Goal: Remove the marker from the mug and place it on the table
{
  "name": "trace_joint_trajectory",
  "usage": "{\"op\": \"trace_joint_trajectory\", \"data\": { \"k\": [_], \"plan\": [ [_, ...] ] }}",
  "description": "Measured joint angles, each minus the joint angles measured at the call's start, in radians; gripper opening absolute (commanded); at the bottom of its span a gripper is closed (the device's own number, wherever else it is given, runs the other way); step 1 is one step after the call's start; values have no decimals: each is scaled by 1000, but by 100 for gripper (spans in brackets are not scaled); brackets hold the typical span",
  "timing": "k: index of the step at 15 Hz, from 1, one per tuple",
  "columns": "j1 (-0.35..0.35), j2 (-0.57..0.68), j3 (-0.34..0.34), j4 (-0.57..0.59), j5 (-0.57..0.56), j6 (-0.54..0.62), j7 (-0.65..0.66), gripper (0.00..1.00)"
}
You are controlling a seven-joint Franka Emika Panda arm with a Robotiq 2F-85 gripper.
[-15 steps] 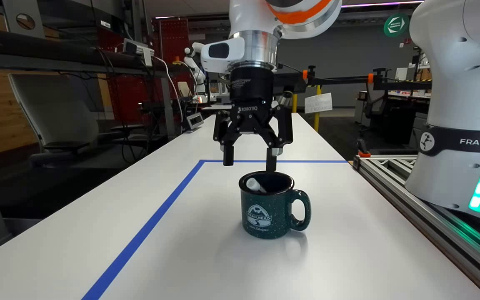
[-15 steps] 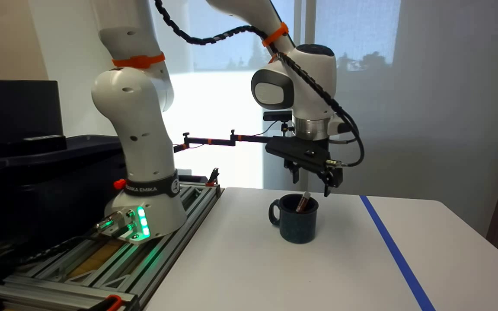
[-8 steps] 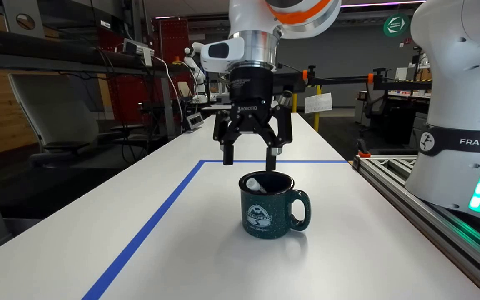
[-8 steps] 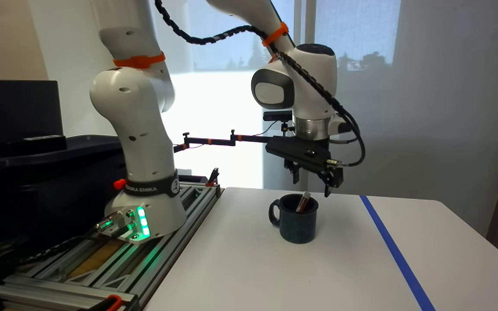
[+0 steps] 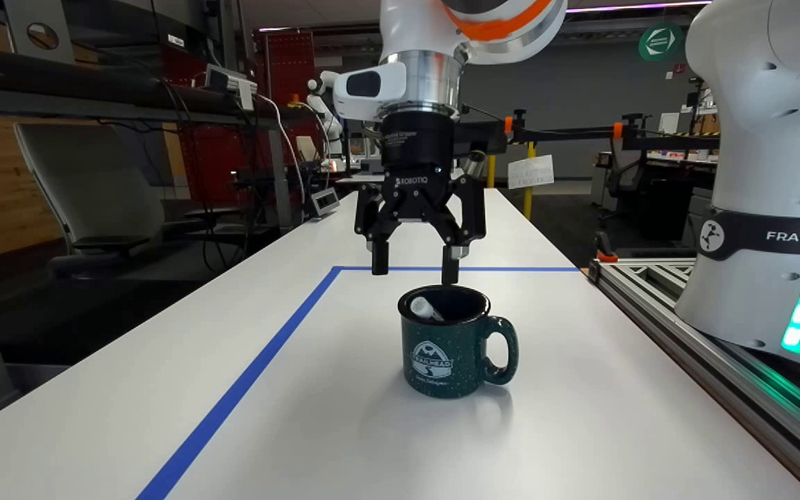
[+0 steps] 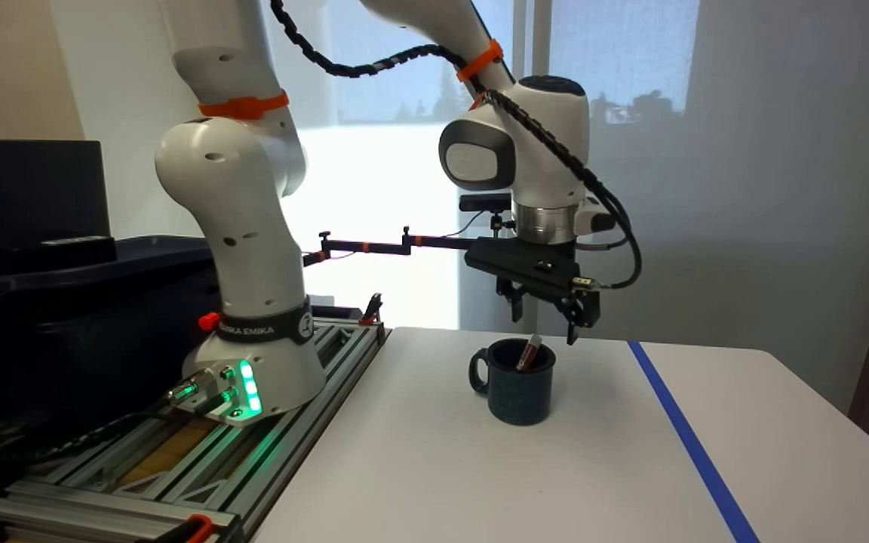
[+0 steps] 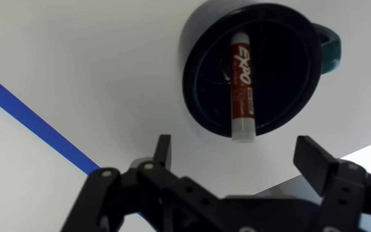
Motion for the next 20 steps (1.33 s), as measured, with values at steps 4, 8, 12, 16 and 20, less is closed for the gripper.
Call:
{"op": "trace_joint_trajectory", "data": {
  "k": [4, 8, 12, 16, 20],
  "plan": [
    [-1, 3, 4, 0, -11, 0, 0, 53],
    [-2, 11, 7, 0, -16, 0, 0, 53],
    [-13, 21, 9, 0, -63, -4, 17, 46],
    [-31, 28, 9, 0, -131, -22, 62, 47],
    [-34, 44, 14, 0, -142, -22, 67, 46]
  ]
}}
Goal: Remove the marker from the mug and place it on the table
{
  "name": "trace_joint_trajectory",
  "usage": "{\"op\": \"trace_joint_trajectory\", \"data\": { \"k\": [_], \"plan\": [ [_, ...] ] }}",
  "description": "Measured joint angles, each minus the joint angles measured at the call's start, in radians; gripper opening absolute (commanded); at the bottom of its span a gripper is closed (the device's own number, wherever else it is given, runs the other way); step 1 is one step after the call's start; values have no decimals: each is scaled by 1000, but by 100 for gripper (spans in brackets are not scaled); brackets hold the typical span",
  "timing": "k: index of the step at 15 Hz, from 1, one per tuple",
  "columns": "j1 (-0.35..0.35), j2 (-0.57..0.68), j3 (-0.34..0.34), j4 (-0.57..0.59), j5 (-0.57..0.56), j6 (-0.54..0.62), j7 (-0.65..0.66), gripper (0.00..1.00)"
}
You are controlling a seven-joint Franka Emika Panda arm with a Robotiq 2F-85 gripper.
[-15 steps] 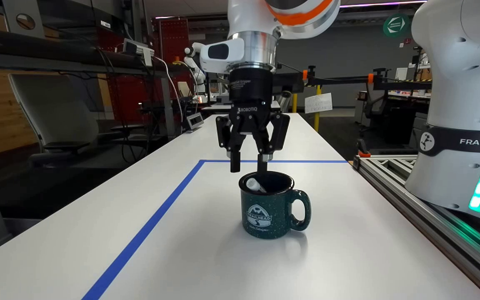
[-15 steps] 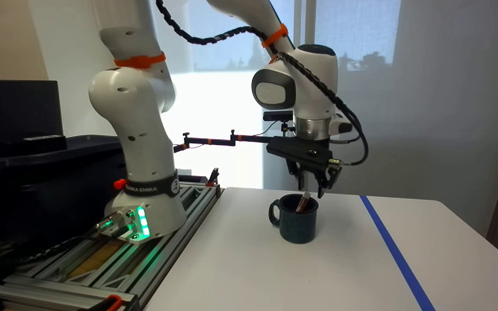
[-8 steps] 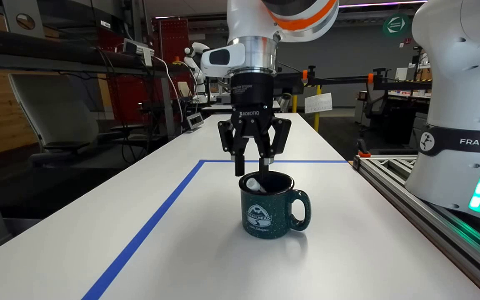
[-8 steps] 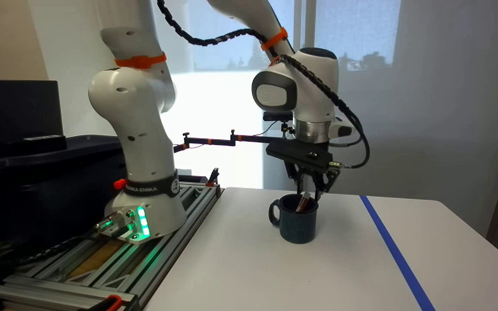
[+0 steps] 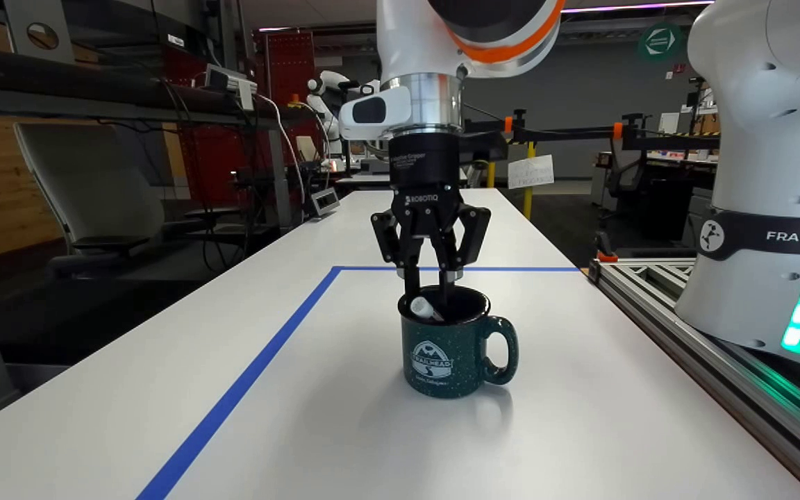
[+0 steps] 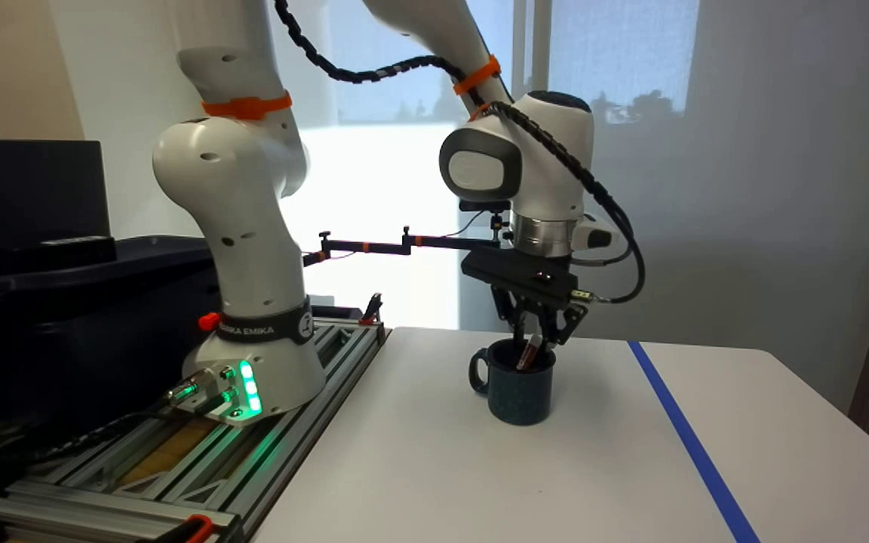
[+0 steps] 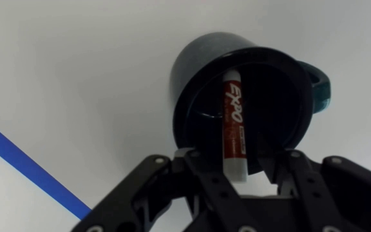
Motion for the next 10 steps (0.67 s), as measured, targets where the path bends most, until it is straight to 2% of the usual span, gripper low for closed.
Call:
{"op": "trace_joint_trajectory", "data": {
  "k": [6, 10],
  "plan": [
    [0, 30, 27, 0, 24, 0, -6, 47],
    [0, 36, 41, 0, 108, 1, -76, 47]
  ]
}}
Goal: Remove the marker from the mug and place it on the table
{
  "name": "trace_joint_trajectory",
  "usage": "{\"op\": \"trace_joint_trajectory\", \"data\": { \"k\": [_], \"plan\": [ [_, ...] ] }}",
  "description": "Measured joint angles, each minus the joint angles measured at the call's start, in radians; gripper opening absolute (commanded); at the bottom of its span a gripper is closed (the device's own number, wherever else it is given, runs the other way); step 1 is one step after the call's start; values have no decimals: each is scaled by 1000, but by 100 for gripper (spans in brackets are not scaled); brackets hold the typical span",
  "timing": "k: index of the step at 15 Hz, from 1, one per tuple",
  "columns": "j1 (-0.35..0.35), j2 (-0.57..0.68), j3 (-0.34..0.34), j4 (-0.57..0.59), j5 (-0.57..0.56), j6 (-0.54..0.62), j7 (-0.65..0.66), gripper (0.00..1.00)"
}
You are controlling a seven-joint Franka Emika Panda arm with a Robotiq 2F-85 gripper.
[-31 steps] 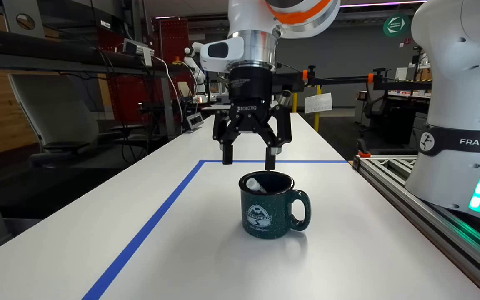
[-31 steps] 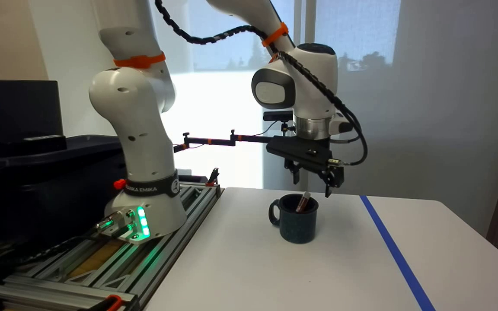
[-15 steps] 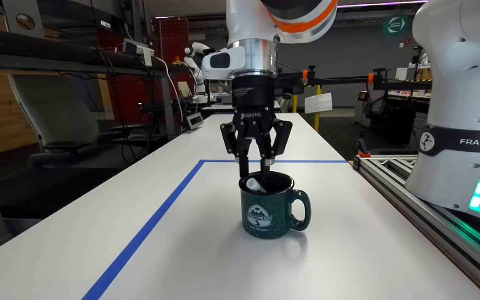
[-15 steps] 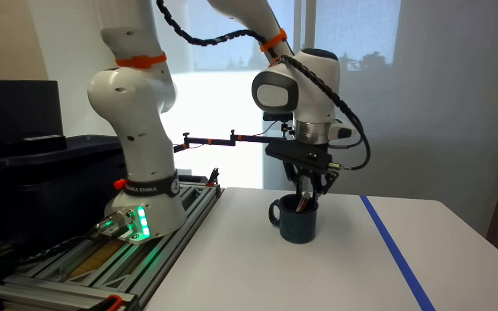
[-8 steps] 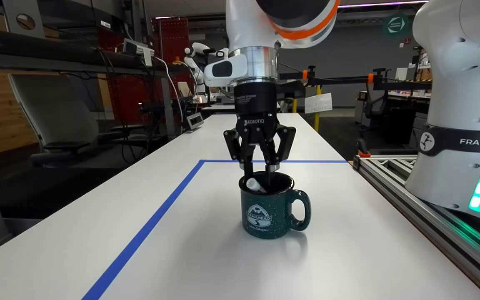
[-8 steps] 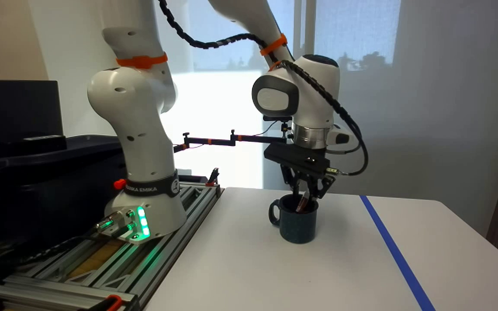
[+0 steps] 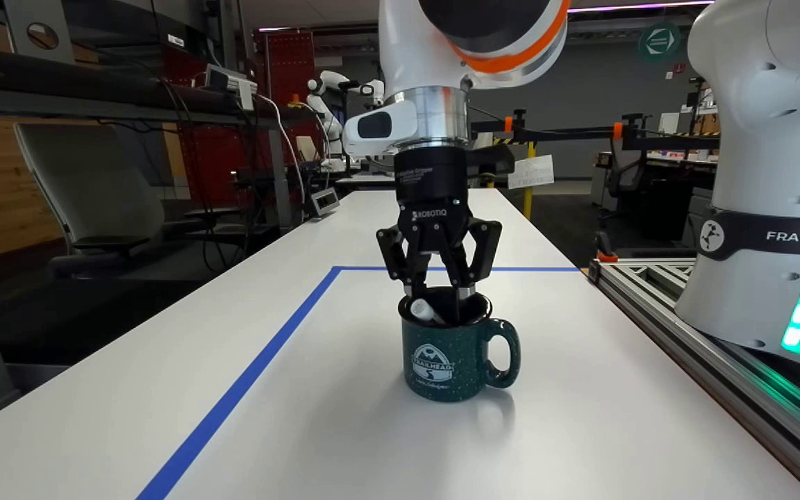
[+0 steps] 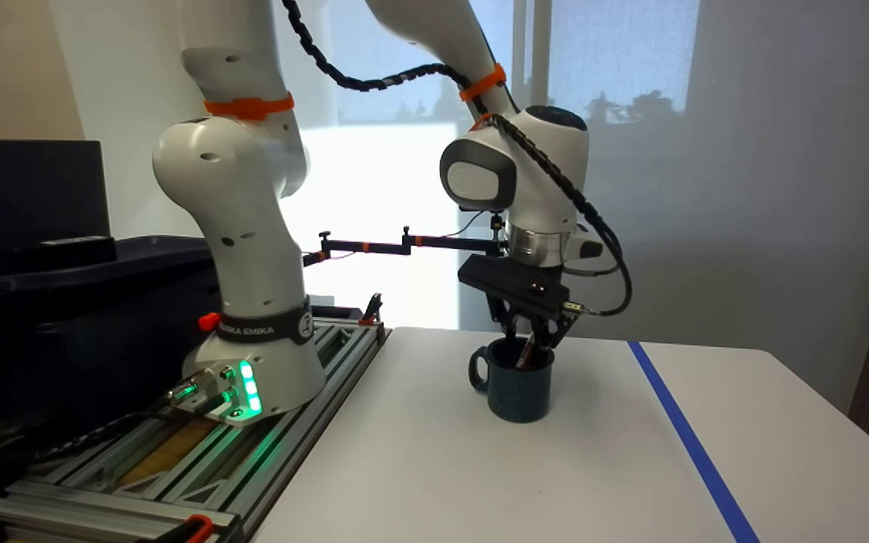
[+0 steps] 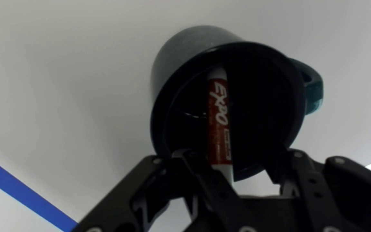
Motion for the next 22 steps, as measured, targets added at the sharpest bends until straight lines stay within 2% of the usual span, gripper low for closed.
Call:
{"op": "trace_joint_trajectory", "data": {
  "k": [3, 4, 5, 6, 7, 8, 10, 11, 15, 18, 22],
  "plan": [
    [-2, 1, 1, 0, 81, 0, -91, 40],
    [-5, 2, 1, 0, 108, 0, -127, 36],
    [-8, 5, 1, 0, 136, 0, -167, 26],
    [-13, 8, 1, 0, 170, 0, -215, 31],
    [-16, 13, -2, 0, 207, 0, -266, 28],
    [-18, 18, -6, 0, 245, 0, -321, 7],
    [-23, 30, -14, 0, 315, 0, -431, 0],
    [-26, 35, -18, 1, 340, -5, -477, 5],
    [-37, 34, -33, 6, 335, -64, -536, 5],
    [-62, 11, -33, 13, 251, -152, -506, 5],
    [-89, -88, -40, 15, 147, -272, -442, 5]
  ]
}}
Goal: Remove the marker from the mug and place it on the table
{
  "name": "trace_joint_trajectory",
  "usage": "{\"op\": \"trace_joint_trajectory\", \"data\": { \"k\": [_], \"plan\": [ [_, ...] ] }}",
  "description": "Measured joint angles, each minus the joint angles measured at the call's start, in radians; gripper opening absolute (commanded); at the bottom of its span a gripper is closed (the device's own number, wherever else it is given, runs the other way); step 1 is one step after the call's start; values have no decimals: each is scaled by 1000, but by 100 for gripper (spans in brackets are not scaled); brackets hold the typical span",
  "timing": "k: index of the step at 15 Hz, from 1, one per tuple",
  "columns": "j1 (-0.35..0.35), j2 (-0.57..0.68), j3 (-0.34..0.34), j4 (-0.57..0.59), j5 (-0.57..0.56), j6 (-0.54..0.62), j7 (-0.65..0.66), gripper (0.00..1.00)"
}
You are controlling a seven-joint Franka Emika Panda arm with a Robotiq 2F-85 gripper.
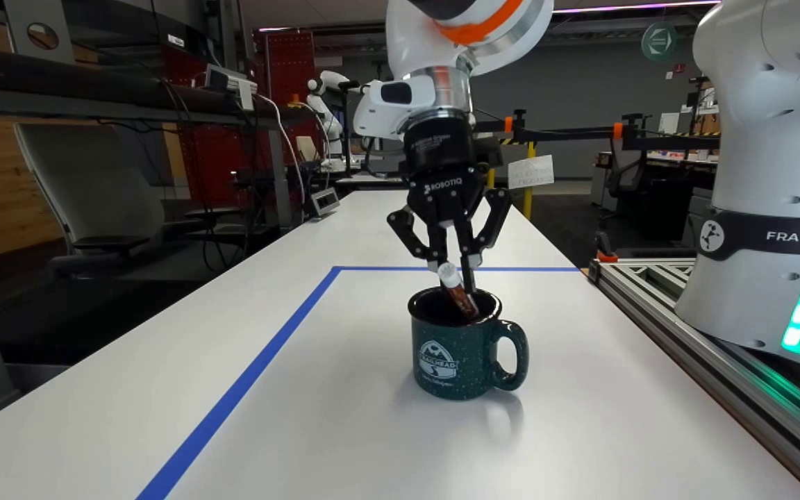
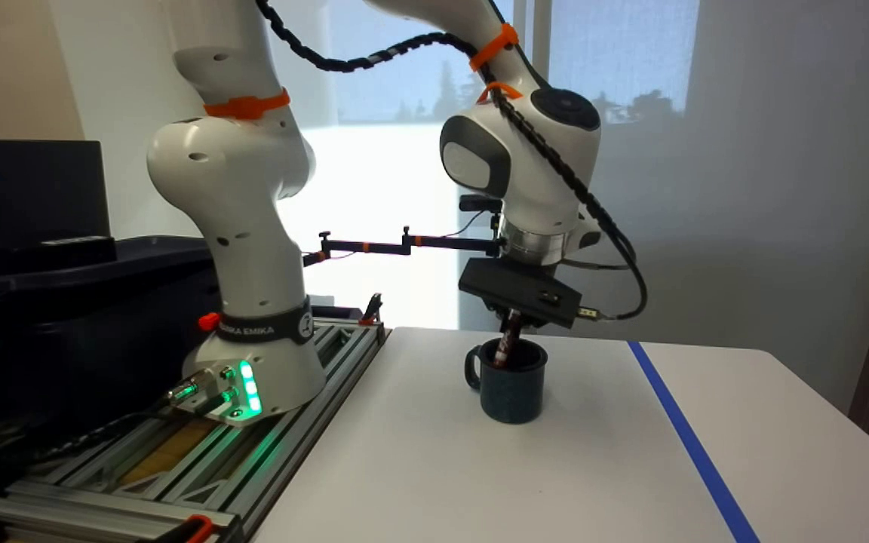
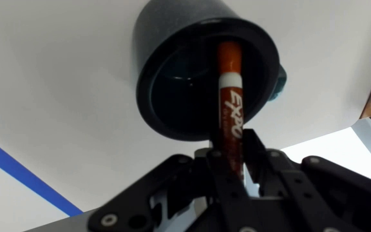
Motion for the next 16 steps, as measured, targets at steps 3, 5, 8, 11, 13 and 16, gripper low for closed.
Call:
{"op": "trace_joint_trajectory", "data": {
  "k": [3, 5, 8, 11, 13, 16],
  "plan": [
    [-5, -96, -13, -7, -22, -62, 25, 5],
    [-5, -149, -22, -2, -23, -68, 26, 5],
    [-3, -209, -30, -5, -23, -23, 15, 5],
    [4, -209, -31, -10, -29, 92, -15, 5],
    [14, -182, -34, -13, -32, 180, -32, 5],
    [25, -103, -36, -16, -30, 315, -52, 5]
  ]
}}
